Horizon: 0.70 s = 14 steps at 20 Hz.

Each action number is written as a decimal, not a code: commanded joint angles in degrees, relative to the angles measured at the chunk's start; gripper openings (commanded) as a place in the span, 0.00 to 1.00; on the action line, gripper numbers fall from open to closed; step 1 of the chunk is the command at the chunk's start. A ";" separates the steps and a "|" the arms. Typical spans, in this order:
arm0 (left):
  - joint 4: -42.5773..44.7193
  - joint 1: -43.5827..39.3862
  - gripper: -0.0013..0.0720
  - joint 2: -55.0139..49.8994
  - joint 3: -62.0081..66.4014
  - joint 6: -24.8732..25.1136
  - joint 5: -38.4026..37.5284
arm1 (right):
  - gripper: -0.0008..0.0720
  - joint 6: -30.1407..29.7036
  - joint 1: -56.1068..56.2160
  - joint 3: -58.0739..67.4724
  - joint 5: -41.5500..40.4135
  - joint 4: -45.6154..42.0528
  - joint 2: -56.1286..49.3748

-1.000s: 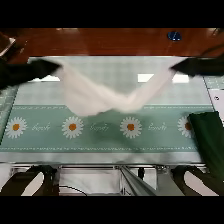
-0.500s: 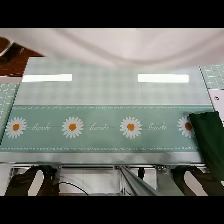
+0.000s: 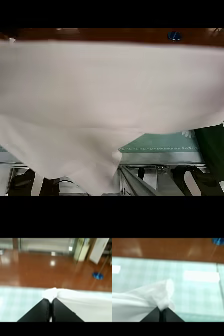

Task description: Fold the shirts.

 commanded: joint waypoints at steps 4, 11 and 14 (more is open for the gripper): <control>-11.21 -1.49 0.04 -5.09 -30.38 1.40 3.37 | 0.05 -1.11 -0.02 -32.37 -7.02 4.72 0.76; -12.24 -14.49 0.04 -26.34 -35.63 1.36 26.60 | 0.05 -2.97 -0.09 -33.99 -27.17 4.09 -25.38; -12.24 -20.90 0.04 -36.26 -32.17 1.36 32.37 | 0.05 -3.04 -0.09 -25.31 -30.40 9.49 -39.87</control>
